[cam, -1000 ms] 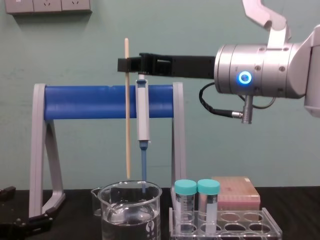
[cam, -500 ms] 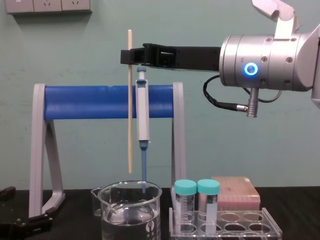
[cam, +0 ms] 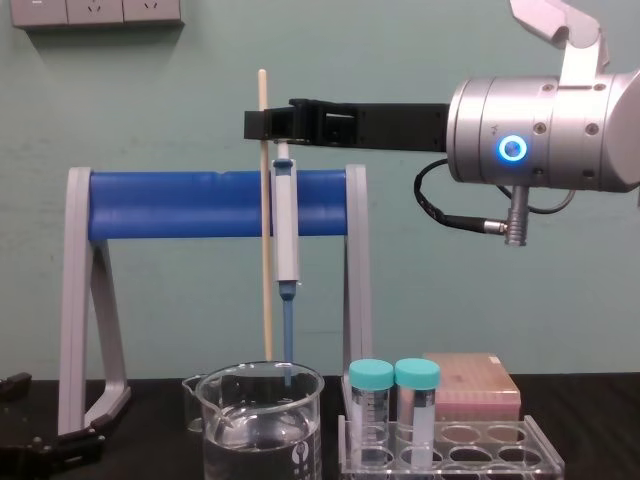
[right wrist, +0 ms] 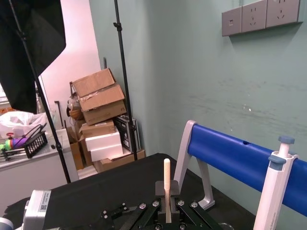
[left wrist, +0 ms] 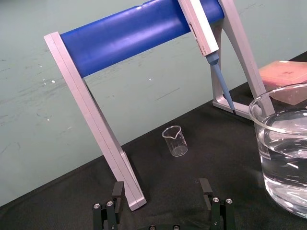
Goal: Hold the thermometer with one hand and immerse one end into the beaker, then reinsert it into the test tube rack.
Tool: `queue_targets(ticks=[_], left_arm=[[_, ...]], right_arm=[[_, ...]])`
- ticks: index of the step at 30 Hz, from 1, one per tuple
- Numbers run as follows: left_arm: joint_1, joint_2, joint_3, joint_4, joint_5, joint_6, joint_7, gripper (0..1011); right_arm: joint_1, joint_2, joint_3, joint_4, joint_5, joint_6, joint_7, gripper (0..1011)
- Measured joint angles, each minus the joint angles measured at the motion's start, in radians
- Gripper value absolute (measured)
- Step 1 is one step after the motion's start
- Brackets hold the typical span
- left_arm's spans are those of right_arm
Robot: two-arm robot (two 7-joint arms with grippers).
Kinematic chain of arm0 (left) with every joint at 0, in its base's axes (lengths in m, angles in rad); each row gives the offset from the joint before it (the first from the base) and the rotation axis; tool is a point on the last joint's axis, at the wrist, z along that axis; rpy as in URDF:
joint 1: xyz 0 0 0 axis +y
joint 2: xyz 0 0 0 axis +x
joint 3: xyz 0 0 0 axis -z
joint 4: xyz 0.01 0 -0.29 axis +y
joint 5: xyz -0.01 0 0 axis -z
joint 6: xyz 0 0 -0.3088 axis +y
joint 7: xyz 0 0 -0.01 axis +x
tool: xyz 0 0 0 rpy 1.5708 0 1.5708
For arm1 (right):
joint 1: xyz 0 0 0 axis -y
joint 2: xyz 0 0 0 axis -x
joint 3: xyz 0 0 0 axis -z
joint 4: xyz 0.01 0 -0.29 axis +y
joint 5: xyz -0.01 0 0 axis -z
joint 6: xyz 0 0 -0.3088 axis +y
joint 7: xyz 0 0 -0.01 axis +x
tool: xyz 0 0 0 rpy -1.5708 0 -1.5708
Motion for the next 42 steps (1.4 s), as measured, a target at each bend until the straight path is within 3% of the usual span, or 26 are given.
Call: queue_targets(ticks=[11,26,42], left_arm=[[0.000,0.000,0.000,0.000,0.000,0.000,0.000,1004],[0.000,0.000,0.000,0.000,0.000,0.000,0.000,1004],[0.000,0.000,0.000,0.000,0.000,0.000,0.000,1004]], right_arm=[[-0.027,0.027,0.016,-0.057,-0.008,-0.013,-0.034,55],[-0.106,0.088,0.094,-0.189,-0.007,0.009,-0.133,55],[-0.204,0.158,0.207,-0.351,-0.044,0.081,-0.260,55]])
